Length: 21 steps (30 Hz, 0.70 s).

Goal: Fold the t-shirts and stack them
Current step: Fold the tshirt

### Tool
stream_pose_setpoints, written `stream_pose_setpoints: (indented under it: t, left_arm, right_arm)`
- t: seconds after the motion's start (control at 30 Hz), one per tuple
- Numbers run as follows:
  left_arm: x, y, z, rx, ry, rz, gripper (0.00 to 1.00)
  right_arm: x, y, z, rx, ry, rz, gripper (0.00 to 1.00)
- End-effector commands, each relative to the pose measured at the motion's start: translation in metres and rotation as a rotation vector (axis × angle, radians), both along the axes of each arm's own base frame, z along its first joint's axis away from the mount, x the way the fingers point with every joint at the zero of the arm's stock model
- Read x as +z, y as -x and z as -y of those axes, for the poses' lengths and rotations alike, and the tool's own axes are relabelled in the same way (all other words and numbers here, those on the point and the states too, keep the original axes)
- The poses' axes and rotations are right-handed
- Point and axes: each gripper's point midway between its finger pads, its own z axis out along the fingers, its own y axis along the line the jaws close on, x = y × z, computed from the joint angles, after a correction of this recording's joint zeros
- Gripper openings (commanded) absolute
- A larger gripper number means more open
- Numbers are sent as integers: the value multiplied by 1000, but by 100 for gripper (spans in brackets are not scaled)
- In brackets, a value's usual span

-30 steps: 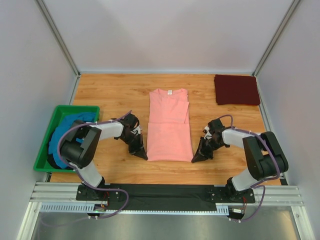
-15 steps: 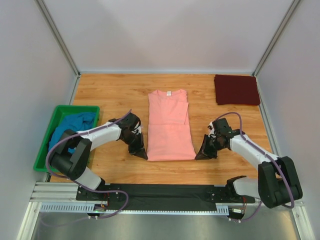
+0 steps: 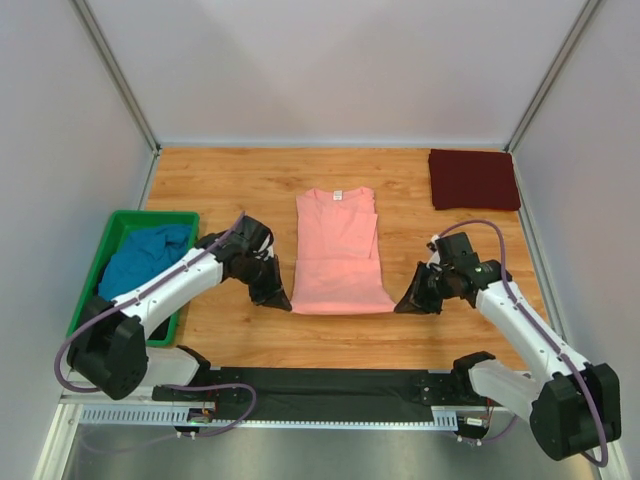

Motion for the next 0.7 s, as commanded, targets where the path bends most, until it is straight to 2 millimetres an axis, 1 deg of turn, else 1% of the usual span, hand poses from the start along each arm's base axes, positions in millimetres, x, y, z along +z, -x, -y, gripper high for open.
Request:
stream_pose_setpoints:
  t: [0.0,0.03,0.07,0.1,0.13,0.17,0.2,0.23,0.27,0.33,0.37,0.4,0.43,0.47,0.5,0.53,0.57,0.6,0.63,0.67]
  left_arm:
    - [20,-4,-12,26,-70,25,0]
    - [23,-6,-13,28,-82,38,0]
    - [24,-9,-14,28,-89,46,0]
    - [31,-15,-12,26,-85,70,0]
    - [33,-20,-12,32,-94,89,0]
    - [33,-23,-11,33,-102,85,0]
    - [42,-31,-8,32,-97,107,0]
    - [44,-35,-8,30,-107,114,0]
    - [50,-42,-7,28,-120,123,0]
    - [55,-52,-10,27,-159,149,0]
    - [54,-57,-13,30,-180,142,0]
    - [64,-67,-11,37,-173,172,0]
    - [67,-74,-14,43,-181,185,0]
    - [71,-85,-12,48,-179,194,0]
    - [73,-92,-12,53,-178,198,0]
    - [76,-99,-13,53,-181,203,0]
    - [81,-111,-14,62,-183,208,0]
    - [83,-117,-14,65,-184,209,0]
    - [86,-125,-13,69,-177,220,0]
    - [85,-135,-14,78,-179,223,0]
  right_arm:
    - [24,-10,11,-59,66,46,0]
    - [37,-17,10,-60,61,79,0]
    - [41,-17,10,-54,65,80,0]
    - [45,-21,10,-55,67,89,0]
    - [55,-27,9,-57,66,113,0]
    - [60,-32,8,-61,62,124,0]
    - [61,-36,8,-60,66,127,0]
    - [63,-40,7,-61,71,136,0]
    - [74,-48,6,-63,69,165,0]
    - [74,-58,7,-60,96,168,0]
    - [81,-66,7,-61,103,185,0]
    - [84,-72,6,-55,107,196,0]
    - [80,-79,6,-43,128,187,0]
    - [91,-90,5,-43,130,219,0]
    - [94,-96,4,-37,138,225,0]
    - [94,-103,7,-23,166,235,0]
    - [91,-112,8,-22,186,219,0]
    - [101,-125,7,-28,185,250,0]
    - [106,-135,9,-39,186,261,0]
    - [101,-146,8,-35,190,250,0]
